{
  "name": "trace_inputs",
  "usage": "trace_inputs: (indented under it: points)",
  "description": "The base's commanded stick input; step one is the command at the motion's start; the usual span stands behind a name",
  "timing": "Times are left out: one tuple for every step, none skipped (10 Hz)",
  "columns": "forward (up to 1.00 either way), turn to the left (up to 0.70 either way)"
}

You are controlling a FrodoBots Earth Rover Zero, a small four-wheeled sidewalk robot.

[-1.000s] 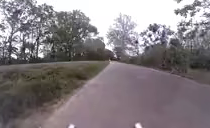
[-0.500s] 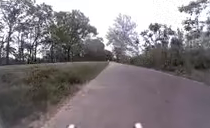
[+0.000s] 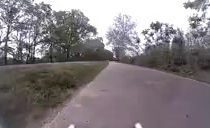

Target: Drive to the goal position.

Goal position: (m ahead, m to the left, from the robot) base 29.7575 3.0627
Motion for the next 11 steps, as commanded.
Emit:
trace_inputs:
  points:
    - [1.0,0.0]
    - [1.0,0.0]
    - [1.0,0.0]
    - [1.0,0.0]
    - [1.0,0.0]
    - [1.0,0.0]
    - [1.0,0.0]
    - [1.0,0.0]
    - [1.0,0.0]
    - [1.0,0.0]
    - [1.0,0.0]
